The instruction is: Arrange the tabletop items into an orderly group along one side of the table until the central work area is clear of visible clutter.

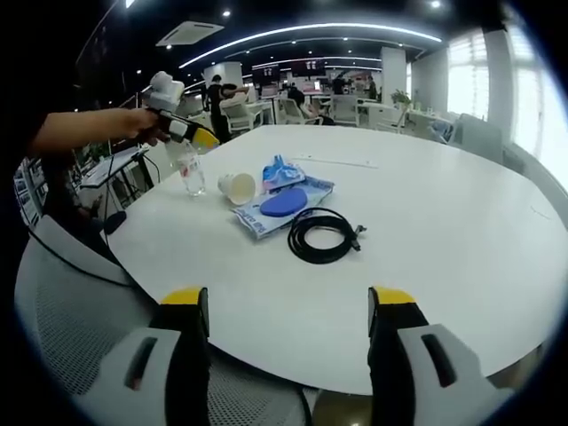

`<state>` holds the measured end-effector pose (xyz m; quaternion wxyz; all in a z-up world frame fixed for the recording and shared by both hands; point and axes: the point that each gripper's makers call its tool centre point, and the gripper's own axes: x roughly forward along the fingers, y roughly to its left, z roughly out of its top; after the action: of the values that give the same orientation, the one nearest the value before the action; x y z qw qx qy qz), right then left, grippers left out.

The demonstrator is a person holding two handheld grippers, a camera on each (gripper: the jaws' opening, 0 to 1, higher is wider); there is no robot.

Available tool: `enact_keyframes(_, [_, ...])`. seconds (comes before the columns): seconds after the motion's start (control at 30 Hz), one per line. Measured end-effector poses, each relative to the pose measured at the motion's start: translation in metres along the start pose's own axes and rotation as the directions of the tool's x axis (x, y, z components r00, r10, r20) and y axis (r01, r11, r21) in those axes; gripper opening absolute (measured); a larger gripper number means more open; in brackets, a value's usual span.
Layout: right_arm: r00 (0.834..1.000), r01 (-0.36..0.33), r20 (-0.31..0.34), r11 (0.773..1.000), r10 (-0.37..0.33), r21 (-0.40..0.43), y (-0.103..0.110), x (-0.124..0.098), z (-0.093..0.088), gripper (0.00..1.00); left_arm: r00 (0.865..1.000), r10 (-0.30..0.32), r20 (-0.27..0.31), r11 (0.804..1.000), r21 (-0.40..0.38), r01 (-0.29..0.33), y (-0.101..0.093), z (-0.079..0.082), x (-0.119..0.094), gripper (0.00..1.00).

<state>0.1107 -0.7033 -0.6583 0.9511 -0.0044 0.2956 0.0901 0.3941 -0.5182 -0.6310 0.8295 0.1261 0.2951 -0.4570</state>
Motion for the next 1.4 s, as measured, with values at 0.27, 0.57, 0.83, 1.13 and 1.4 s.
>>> enact_keyframes(0.27, [1.0, 0.004, -0.008, 1.0, -0.004, 0.003, -0.001, 0.0, -0.002, 0.73, 0.997, 0.01, -0.071, 0.998, -0.053, -0.014, -0.001, -0.03, 0.022, 0.91])
enact_keyframes(0.57, [1.0, 0.006, -0.013, 1.0, -0.006, 0.009, -0.001, 0.0, -0.003, 0.72, 0.99, 0.003, -0.139, 0.991, -0.131, -0.021, -0.001, -0.056, 0.038, 0.97])
enact_keyframes(0.83, [1.0, 0.004, -0.019, 1.0, -0.004, 0.007, -0.001, 0.001, -0.003, 0.71, 0.989, 0.008, -0.148, 0.968, -0.246, -0.045, 0.001, -0.067, 0.048, 0.89])
enact_keyframes(1.13, [1.0, 0.005, -0.022, 1.0, -0.004, 0.009, -0.002, 0.001, -0.004, 0.71, 0.988, 0.01, -0.156, 0.95, -0.307, -0.058, 0.005, -0.074, 0.054, 0.75])
enact_keyframes(1.4, [1.0, 0.004, -0.026, 1.0, -0.004, 0.012, -0.002, 0.002, -0.005, 0.71, 0.985, 0.02, -0.17, 0.946, -0.316, -0.074, 0.007, -0.078, 0.06, 0.68])
